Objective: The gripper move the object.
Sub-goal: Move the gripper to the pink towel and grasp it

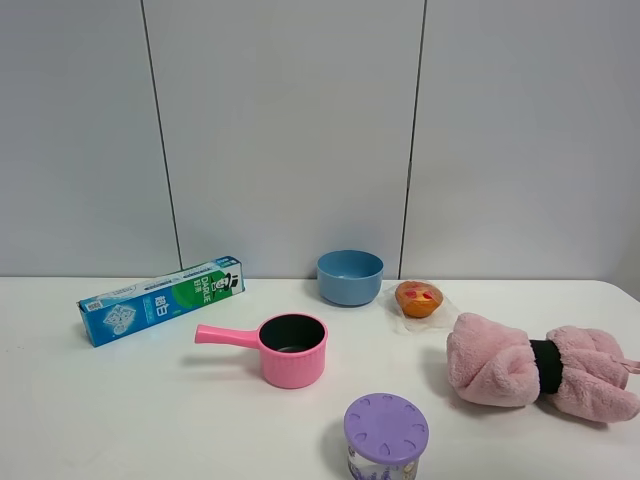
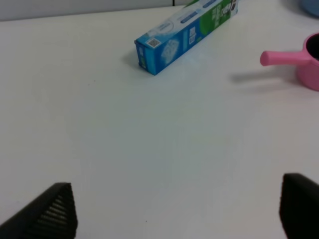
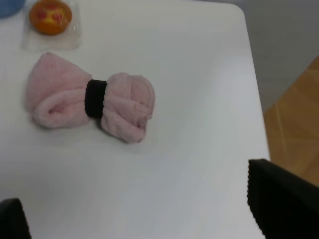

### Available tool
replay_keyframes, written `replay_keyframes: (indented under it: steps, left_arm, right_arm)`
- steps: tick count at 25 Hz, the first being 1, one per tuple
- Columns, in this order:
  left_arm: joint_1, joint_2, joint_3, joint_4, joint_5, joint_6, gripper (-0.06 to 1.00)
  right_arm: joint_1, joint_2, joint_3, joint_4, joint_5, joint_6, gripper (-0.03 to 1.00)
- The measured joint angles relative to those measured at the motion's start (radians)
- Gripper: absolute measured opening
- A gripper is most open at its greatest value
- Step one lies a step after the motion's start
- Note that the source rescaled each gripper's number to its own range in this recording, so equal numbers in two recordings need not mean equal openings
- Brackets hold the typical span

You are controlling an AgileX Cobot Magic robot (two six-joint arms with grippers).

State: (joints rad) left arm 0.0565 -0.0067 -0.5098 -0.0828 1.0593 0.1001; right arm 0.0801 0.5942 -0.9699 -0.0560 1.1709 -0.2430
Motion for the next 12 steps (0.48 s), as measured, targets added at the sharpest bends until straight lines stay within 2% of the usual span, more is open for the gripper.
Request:
replay_keyframes:
  steps: [7,12]
  left_arm:
    - [0.000,0.000,0.000,0.000,0.000,0.000,1.00]
    - [0.000,0.000,0.000,0.000,0.000,0.000,1.00]
  right_arm:
    - [0.029,0.454,-0.150,-0.039,-0.001,-0.182,1.00]
    - [0.048,0.736,-0.195,-0.084,-0.070,-0.342,1.00]
